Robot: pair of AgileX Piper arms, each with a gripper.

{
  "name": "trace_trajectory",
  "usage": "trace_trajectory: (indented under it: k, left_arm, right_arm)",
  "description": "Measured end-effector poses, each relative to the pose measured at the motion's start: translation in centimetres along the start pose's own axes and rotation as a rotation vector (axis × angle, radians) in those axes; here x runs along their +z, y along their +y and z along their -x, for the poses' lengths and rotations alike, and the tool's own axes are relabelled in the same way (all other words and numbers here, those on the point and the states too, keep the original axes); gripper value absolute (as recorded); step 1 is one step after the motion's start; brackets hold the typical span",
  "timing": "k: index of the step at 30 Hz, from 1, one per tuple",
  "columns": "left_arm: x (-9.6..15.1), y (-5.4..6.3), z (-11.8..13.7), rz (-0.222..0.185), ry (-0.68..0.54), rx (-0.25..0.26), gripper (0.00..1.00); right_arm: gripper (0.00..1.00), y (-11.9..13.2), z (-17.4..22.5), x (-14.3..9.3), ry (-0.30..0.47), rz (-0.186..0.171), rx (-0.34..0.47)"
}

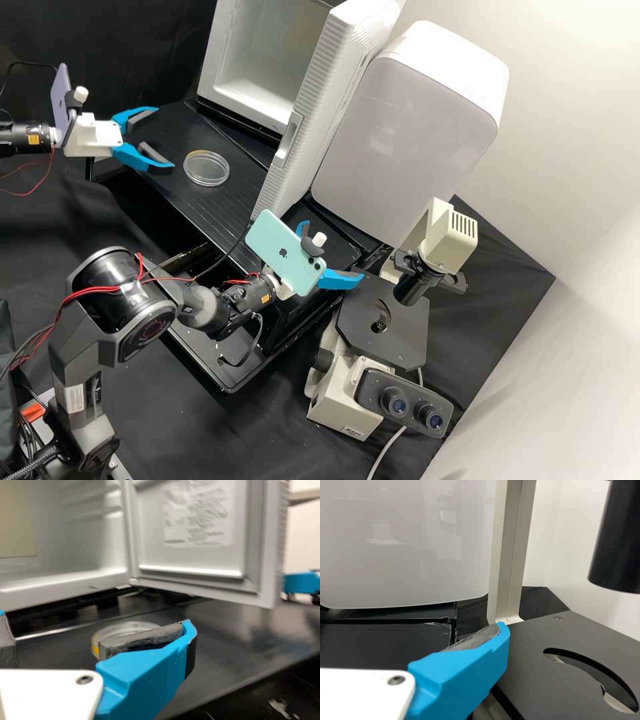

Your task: Place the petri dish in the incubator

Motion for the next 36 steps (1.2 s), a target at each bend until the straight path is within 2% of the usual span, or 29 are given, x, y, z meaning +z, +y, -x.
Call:
trace_trajectory:
  k: [8, 14, 24, 36]
  left_arm:
    - [0.7, -1.5, -0.5, 0.005, -0.030, -0.062, 1.00]
    - [0.2, -2.6, -1.2, 0.037, -0.005, -0.118, 1.00]
    - [-0.3, -2.9, -3.2, 0.085, 0.014, -0.118, 1.00]
    - [-0.6, -2.9, -4.8, 0.080, 0.023, -0.109, 1.00]
  right_arm:
    - [1.00, 0.0, 0.0, 0.0, 0.000, 0.000, 0.000]
    - [1.00, 0.0, 0.0, 0.0, 0.000, 0.000, 0.000]
    - [1.00, 0.0, 0.0, 0.0, 0.000, 0.000, 0.000]
    - [1.00, 0.0, 0.0, 0.0, 0.000, 0.000, 0.000]
